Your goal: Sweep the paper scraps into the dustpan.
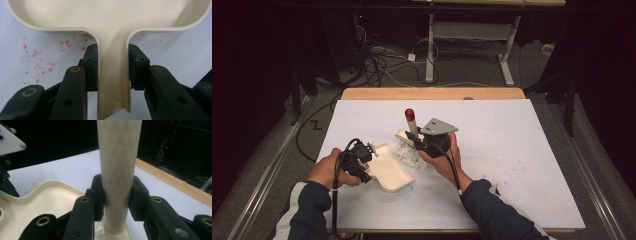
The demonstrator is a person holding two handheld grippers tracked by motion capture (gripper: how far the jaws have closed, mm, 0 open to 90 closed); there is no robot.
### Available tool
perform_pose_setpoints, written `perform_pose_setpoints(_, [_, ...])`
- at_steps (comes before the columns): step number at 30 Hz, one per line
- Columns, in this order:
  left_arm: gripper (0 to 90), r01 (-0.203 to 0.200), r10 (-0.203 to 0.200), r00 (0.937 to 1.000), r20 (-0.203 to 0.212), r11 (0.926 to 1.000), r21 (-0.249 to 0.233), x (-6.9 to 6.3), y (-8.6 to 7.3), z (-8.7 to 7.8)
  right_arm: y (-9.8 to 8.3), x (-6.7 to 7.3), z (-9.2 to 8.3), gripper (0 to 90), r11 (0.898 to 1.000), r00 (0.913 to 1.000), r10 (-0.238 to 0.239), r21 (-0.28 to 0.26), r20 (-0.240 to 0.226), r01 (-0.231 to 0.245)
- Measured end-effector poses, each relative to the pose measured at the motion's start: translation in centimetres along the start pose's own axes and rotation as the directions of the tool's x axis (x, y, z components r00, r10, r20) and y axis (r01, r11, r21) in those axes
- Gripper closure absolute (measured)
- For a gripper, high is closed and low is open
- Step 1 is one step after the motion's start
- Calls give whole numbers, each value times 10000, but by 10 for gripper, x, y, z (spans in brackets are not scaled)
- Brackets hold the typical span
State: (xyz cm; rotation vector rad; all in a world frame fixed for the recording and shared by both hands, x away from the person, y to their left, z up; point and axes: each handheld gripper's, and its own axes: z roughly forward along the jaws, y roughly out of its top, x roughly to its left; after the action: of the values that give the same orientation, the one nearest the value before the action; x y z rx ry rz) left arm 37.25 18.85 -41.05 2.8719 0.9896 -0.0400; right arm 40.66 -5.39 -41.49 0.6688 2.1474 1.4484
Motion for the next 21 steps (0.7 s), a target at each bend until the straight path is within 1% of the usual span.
perform_pose_setpoints(2, [635,27,-27,10000,13,10000,-9,-1,0,2,0,7,2,708,9998,9997,190,-97,-119,-191])
perform_pose_setpoints(3, [634,27,-27,10000,22,10000,-15,-1,1,2,0,10,2,706,9999,9998,85,-67,-203,-87])
perform_pose_setpoints(4, [634,31,-31,10000,33,10000,-33,-2,1,3,1,16,4,707,9999,9993,114,-110,-353,-118])
perform_pose_setpoints(6, [634,-8,8,10000,11,10000,-26,-2,2,4,2,18,4,708,9999,9991,23,-104,-416,-27])
perform_pose_setpoints(7, [634,-7,7,10000,-19,10000,-41,-3,2,5,3,20,5,710,9998,9985,93,-143,-536,-100])
perform_pose_setpoints(8, [634,10,-10,10000,13,10000,-99,-3,2,5,4,22,4,711,9999,9979,27,-142,-647,-37])
perform_pose_setpoints(9, [634,22,-22,10000,56,9999,-135,-3,2,5,6,27,4,713,9997,9962,68,-231,-871,-89])
perform_pose_setpoints(10, [634,19,-18,10000,64,9999,-130,-3,1,6,6,27,4,713,9997,9962,68,-231,-871,-89])
perform_pose_setpoints(13, [634,80,-78,9999,113,9997,-219,-3,0,8,8,36,5,713,9997,9943,-161,-176,-1051,143])
perform_pose_setpoints(18, [634,167,-161,9997,175,9993,-335,-3,-2,15,15,43,2,714,9992,9895,-182,-380,-1435,129])
perform_pose_setpoints(19, [634,113,-107,9998,177,9993,-344,-3,-3,16,17,43,1,714,9990,9887,-235,-419,-1478,174])
perform_pose_setpoints(21, [634,136,-129,9998,177,9990,-415,-4,-3,18,21,45,-1,714,9986,9895,-345,-442,-1405,285])
